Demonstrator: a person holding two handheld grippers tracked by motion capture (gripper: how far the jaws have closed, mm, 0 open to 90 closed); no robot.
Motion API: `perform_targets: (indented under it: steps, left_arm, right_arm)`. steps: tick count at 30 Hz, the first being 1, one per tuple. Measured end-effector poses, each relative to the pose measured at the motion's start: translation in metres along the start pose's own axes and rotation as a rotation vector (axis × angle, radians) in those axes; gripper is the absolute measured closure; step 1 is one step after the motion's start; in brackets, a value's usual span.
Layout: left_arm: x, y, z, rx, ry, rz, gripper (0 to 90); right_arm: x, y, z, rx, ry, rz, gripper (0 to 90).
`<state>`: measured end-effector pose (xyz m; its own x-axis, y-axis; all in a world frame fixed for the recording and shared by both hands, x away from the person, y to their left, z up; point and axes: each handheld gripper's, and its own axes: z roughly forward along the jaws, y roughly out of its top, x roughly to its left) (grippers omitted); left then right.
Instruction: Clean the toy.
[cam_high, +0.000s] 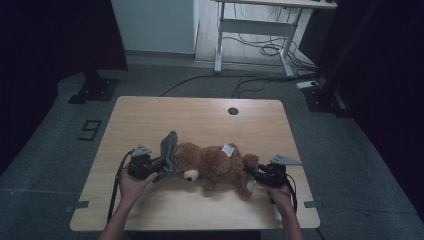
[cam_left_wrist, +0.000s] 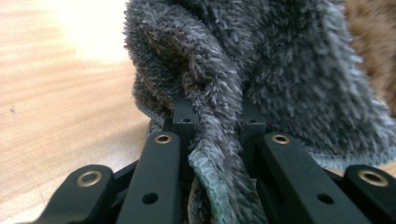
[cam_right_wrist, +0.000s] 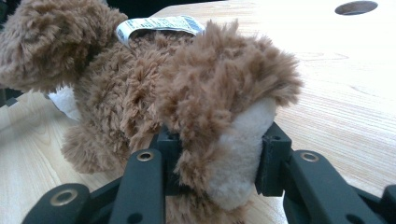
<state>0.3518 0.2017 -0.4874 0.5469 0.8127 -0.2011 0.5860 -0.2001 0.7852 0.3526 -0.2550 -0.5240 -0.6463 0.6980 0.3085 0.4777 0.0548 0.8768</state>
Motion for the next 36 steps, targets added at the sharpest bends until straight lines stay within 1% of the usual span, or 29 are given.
perform_targets:
  steps: [3,5,6,7,8,9,11,13,14,15,17,19,20,21,22,27,30,34,36]
  left_arm:
    - [-0.012,0.016,-0.01,-0.041,-0.017,0.035,74.9]
    - [-0.025,0.031,-0.014,-0.066,-0.037,0.067,74.8]
    - [-0.032,0.038,-0.015,-0.071,-0.04,0.09,74.8]
    - [-0.04,0.046,-0.013,-0.078,-0.054,0.104,74.8]
    - [-0.045,0.051,-0.012,-0.081,-0.069,0.108,74.8]
    - [-0.053,0.058,-0.008,-0.081,-0.087,0.12,74.8]
    - [-0.065,0.066,0.0,-0.076,-0.104,0.141,74.7]
    - [-0.08,0.073,0.012,-0.057,-0.125,0.16,74.7]
    - [-0.087,0.075,0.019,-0.043,-0.125,0.176,74.7]
    - [-0.093,0.077,0.026,-0.025,-0.116,0.196,74.7]
    - [-0.1,0.075,0.041,0.019,-0.093,0.215,74.6]
    - [-0.101,0.069,0.049,0.045,-0.072,0.224,74.4]
    - [-0.101,0.065,0.051,0.051,-0.06,0.23,74.4]
    - [-0.1,0.062,0.051,0.047,-0.057,0.23,74.4]
    - [-0.098,0.06,0.05,0.039,-0.064,0.219,74.4]
    - [-0.093,0.055,0.043,0.025,-0.074,0.214,74.5]
    - [-0.09,0.053,0.036,0.017,-0.07,0.214,74.4]
    - [-0.081,0.053,0.025,0.0,-0.048,0.206,74.4]
    - [-0.075,0.053,0.019,-0.011,-0.037,0.19,74.4]
  right_arm:
    - [-0.001,0.0,0.001,0.0,-0.016,-0.002,62.3]
    - [-0.001,-0.001,0.0,-0.001,-0.019,-0.001,62.4]
    - [-0.001,-0.001,0.0,-0.003,-0.018,-0.001,62.3]
    - [-0.001,-0.001,0.0,-0.003,-0.018,-0.005,62.3]
    - [-0.001,0.0,0.0,-0.003,-0.015,-0.009,62.3]
    - [0.0,-0.001,0.0,-0.008,-0.013,-0.01,62.3]
    - [0.001,0.0,0.0,-0.01,-0.009,-0.013,62.3]
    - [0.001,0.0,0.0,-0.01,-0.008,-0.016,62.3]
    - [0.001,0.0,0.0,-0.01,-0.006,-0.016,62.3]
    - [0.001,0.0,0.0,-0.01,-0.006,-0.016,62.3]
    - [0.001,0.0,-0.001,-0.009,-0.007,-0.019,62.3]
    - [0.001,0.0,-0.002,-0.013,-0.006,-0.021,62.3]
    - [0.001,0.0,-0.002,-0.014,-0.003,-0.02,62.2]
    - [0.001,0.0,-0.002,-0.015,0.001,-0.019,62.2]
    - [0.001,0.001,-0.002,-0.016,0.003,-0.019,62.3]
    - [0.001,0.001,-0.001,-0.016,0.009,-0.021,62.2]
    - [0.001,0.0,-0.002,-0.017,0.01,-0.02,62.2]
    - [0.0,0.0,-0.001,-0.016,0.011,-0.017,62.1]
    - [0.0,0.0,-0.001,-0.017,0.01,-0.017,62.1]
